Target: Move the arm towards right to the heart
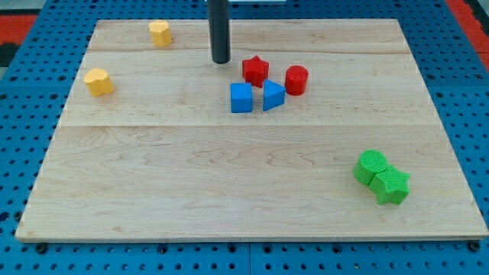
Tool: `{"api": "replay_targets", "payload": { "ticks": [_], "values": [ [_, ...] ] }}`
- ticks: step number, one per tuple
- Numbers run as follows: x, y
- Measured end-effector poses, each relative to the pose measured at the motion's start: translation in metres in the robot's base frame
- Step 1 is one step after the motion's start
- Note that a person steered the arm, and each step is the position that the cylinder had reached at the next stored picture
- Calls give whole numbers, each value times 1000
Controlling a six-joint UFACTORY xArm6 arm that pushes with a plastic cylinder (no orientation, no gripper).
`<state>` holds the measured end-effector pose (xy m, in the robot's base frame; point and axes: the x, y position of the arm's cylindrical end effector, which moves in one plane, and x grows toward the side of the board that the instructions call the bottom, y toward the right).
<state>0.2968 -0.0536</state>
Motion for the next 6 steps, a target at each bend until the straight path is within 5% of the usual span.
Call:
{"api": "replay_targets", "payload": {
  "ticks": [2, 5, 6],
  "values": [
    [9, -72],
    [44, -85],
    [93, -79]
  ]
}}
